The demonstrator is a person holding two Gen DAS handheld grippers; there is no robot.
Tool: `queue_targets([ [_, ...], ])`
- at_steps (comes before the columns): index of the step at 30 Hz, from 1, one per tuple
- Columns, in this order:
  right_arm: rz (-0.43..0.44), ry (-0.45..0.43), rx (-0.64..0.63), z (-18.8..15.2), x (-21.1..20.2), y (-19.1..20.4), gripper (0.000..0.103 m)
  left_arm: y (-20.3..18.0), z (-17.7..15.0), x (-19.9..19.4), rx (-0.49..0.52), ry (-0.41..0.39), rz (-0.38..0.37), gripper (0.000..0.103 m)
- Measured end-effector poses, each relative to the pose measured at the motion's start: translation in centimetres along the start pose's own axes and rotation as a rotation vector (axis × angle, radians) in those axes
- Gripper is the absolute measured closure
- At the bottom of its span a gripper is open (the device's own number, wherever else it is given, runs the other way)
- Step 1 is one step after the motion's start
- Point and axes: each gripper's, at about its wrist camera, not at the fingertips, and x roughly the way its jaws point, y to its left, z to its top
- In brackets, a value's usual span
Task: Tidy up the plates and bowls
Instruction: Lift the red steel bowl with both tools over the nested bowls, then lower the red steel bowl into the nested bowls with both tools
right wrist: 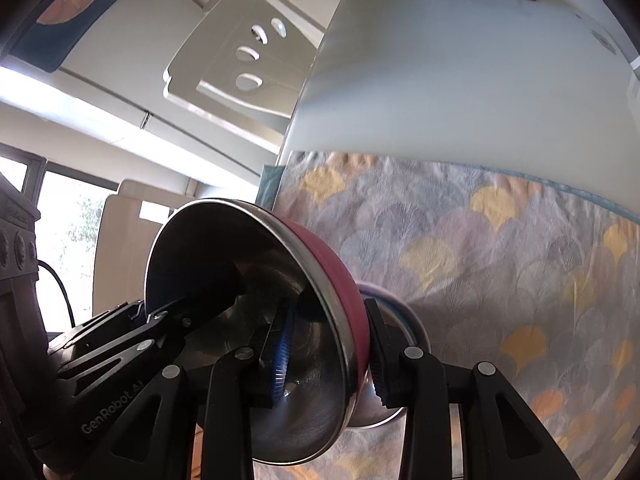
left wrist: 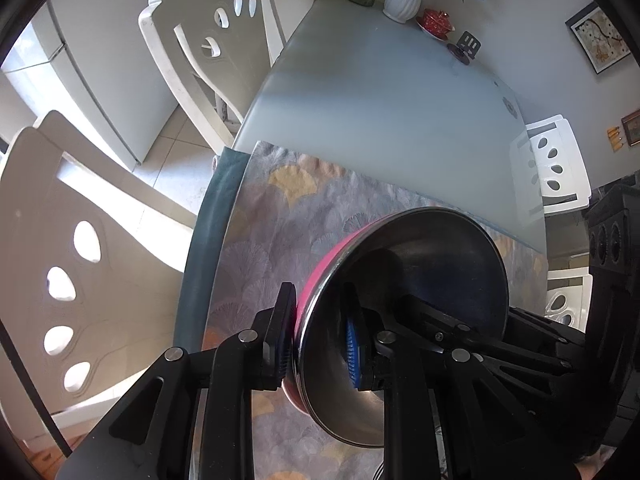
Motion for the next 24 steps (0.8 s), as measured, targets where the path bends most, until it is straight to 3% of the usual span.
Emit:
queue_targets([
  [9, -0.001, 0.046, 0.000, -1.3, 0.5, -0.4, 0.069, 0.0, -1.7, 0.5, -0.010, 0.027, 0.005, 0.084],
  [24, -0.029, 0.122, 0.054, -2.5, 2.1, -2.9, 0.069, -0.4, -3.6, 3.9, -0.019, 0.142, -0.012, 0.084],
])
